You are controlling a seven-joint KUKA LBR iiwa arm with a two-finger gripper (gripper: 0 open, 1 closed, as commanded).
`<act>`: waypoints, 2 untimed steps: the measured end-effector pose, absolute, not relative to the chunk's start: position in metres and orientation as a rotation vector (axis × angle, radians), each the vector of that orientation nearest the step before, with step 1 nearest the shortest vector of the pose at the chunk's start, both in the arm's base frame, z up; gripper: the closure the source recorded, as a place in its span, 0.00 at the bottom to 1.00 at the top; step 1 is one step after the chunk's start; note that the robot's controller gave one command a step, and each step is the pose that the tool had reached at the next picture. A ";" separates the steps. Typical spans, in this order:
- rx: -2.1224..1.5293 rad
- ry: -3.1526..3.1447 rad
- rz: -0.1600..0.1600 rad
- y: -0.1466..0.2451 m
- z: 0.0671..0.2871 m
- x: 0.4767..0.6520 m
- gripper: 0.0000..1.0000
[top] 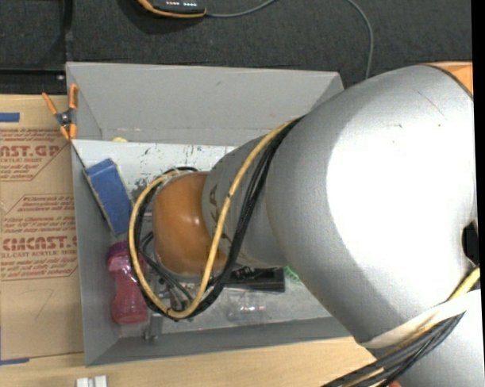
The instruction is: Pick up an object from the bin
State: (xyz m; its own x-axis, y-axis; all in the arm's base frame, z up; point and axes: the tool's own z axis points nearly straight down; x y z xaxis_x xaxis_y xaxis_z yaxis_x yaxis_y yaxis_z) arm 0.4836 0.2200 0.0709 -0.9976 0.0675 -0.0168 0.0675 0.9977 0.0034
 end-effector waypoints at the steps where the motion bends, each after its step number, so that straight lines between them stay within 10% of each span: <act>1: 0.118 3.123 0.009 0.221 0.106 0.496 0.00; 2: -0.333 3.105 0.004 0.202 0.073 0.484 0.00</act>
Offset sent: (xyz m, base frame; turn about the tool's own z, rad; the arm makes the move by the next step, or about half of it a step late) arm -0.0016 -0.0194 -0.0009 -0.3033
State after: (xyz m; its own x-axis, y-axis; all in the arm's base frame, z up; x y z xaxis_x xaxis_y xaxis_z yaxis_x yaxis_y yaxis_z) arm 0.4845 0.2024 0.0727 -0.9770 -0.2122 -0.0187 -0.2123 0.9772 0.0008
